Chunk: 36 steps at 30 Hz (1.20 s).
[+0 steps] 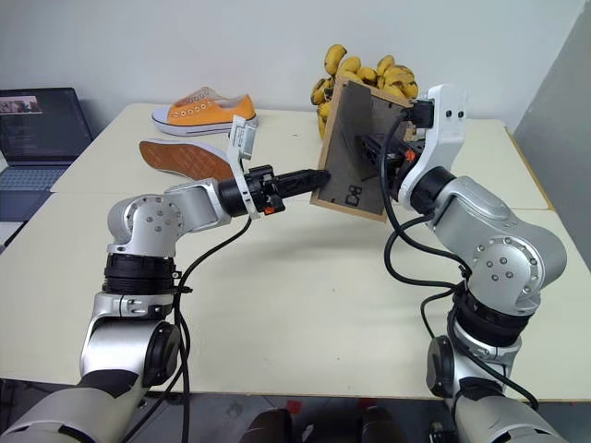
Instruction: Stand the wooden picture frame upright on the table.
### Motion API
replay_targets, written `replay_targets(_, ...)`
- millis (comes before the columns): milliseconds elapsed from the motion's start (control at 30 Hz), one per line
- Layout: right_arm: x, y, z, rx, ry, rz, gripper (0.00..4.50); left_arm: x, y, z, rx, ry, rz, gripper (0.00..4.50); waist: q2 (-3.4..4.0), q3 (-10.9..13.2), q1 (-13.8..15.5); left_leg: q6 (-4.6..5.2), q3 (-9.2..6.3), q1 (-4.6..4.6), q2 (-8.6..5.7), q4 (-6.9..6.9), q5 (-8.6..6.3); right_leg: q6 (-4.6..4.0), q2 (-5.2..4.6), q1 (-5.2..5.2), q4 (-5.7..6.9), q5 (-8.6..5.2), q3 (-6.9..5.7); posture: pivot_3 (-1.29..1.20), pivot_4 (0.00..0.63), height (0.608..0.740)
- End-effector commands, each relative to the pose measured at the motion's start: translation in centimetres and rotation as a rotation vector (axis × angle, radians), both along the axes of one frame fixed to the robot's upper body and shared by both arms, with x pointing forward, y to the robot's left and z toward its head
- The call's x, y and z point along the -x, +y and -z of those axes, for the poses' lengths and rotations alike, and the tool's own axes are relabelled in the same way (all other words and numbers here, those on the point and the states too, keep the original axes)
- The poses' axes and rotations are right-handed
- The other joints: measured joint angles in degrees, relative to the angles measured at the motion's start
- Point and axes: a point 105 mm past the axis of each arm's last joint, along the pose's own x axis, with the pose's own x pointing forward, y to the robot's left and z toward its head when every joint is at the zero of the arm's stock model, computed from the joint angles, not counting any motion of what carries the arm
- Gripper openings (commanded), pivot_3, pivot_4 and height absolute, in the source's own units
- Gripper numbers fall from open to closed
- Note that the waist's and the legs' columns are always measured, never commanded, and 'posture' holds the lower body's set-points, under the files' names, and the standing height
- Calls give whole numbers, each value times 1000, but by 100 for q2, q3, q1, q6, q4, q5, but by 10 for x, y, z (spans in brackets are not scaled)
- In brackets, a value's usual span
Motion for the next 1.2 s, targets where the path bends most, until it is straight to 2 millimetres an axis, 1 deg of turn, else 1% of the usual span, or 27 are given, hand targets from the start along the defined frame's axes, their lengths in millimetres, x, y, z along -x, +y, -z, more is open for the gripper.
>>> replay_targets(33, 18, -2, -16, -7, -86, -21, 1611, -11, 4, -20, 26, -54, -41, 1299, 0, 0, -2, 1, 0, 0, 0, 1, 0, 0, 0, 0, 1, 0, 0, 0, 150, 740)
replay_targets(167, 15, -11, -8, -6, -57, 28, 1611, -13, 4, -27, 41, -63, -36, 1299, 0, 0, -6, 1, 0, 0, 0, 1, 0, -1, 1, -4, 8, 0, 0, 0, 150, 740)
replay_targets(300, 8, -18, 1, 36, -30, 70, 1611, -9, -3, -32, 47, -76, -5, 1299, 0, 0, -13, 1, 3, 0, 0, 0, 0, -1, 1, -7, 12, -1, 2, 0, 150, 740)
replay_targets(433, 4, -27, 4, 79, -36, 115, 1611, -4, -9, -36, 52, -90, 23, 1299, 0, 0, -11, 2, 4, 0, 0, 1, 1, -2, 1, -12, 19, -1, 3, 0, 150, 740)
replay_targets(500, 6, -36, 5, 141, -57, 151, 1951, -4, -9, -36, 52, -88, 23, 1299, 0, 0, -11, 2, 4, 0, 0, 2, 1, -2, 1, -12, 20, -1, 4, 0, 150, 740)
replay_targets(533, 7, -42, 6, 186, -73, 173, 2049, -4, -8, -36, 50, -86, 23, 1299, 0, 0, -8, 2, 4, 0, 0, 2, 1, -2, 1, -12, 20, -1, 3, 0, 150, 740)
replay_targets(567, 8, -50, 8, 243, -89, 207, 2289, -4, -7, -35, 47, -79, 22, 1299, 0, 0, 2, 2, 4, 0, -1, 1, 1, -2, 1, -12, 19, -1, 3, 0, 150, 740)
replay_targets(600, 9, -57, 9, 298, -101, 234, 2635, -4, -6, -34, 44, -69, 22, 1299, 0, 0, 3, 3, 4, 0, -2, 2, 1, -2, 0, -11, 17, -1, 3, 0, 150, 740)
replay_targets(667, 11, -69, 12, 396, -132, 274, 2980, -3, -4, -30, 22, -45, 23, 1299, 0, 0, 2, 3, 5, -2, -3, 2, 1, -1, 0, -11, 14, -1, 5, 0, 150, 740)
replay_targets(700, 13, -74, 14, 446, -148, 283, 2980, -3, -3, -28, 7, -38, 24, 1299, 0, 0, 2, 3, 5, -2, -1, 2, 1, -1, 1, -11, 13, -1, 5, 0, 150, 740)
replay_targets(767, 15, -88, 18, 629, -246, 346, 2980, 2, -2, -22, -35, -17, 45, 1299, 0, 0, 2, 4, 6, -2, -2, 2, 0, -1, 2, -11, 11, -2, 5, 0, 150, 740)
replay_targets(833, 17, -99, 21, 856, -405, 421, 2980, 8, -1, -17, -68, 14, 73, 1299, 0, 0, -2, 4, 6, -2, -3, 1, 0, 1, 2, -11, 7, -2, 6, 0, 150, 740)
replay_targets(900, 18, -103, 28, 1068, -573, 448, 2980, 14, 0, -13, -92, 46, 97, 1299, 0, 0, -8, 4, 8, -2, -5, 2, 0, 1, 2, -10, 3, -3, 7, 0, 150, 740)
replay_targets(967, 19, -99, 42, 1295, -766, 422, 2980, 21, 1, -8, -126, 81, 121, 1299, 0, 0, -14, 3, 11, 0, -5, 9, 1, 2, 1, -8, 7, -2, 11, 0, 150, 740)
replay_targets(1033, 19, -94, 55, 1425, -929, 382, 2980, 29, 1, -3, -151, 124, 149, 1299, 0, 0, -32, 3, 13, 4, -8, 12, 1, 2, 0, -7, 12, -3, 14, 0, 150, 740)
replay_targets(1067, 19, -92, 60, 1457, -992, 371, 2980, 33, 1, -1, -158, 145, 163, 1299, 0, 0, -53, 3, 14, 6, -8, 14, 1, 2, 0, -7, 15, -2, 15, 0, 150, 740)
replay_targets(1133, 18, -88, 65, 1488, -1105, 364, 2980, 41, 1, 0, -169, 168, 188, 1299, -1, 1, -76, 5, 14, 9, -7, 18, 4, 2, 1, -6, 27, -2, 16, 0, 150, 740)
replay_targets(1200, 18, -82, 65, 1474, -1207, 370, 2980, 45, 2, 1, -160, 195, 197, 1299, -1, 1, -103, -3, 13, 10, -8, 31, 9, 2, 1, -6, 44, -2, 18, 0, 150, 740)
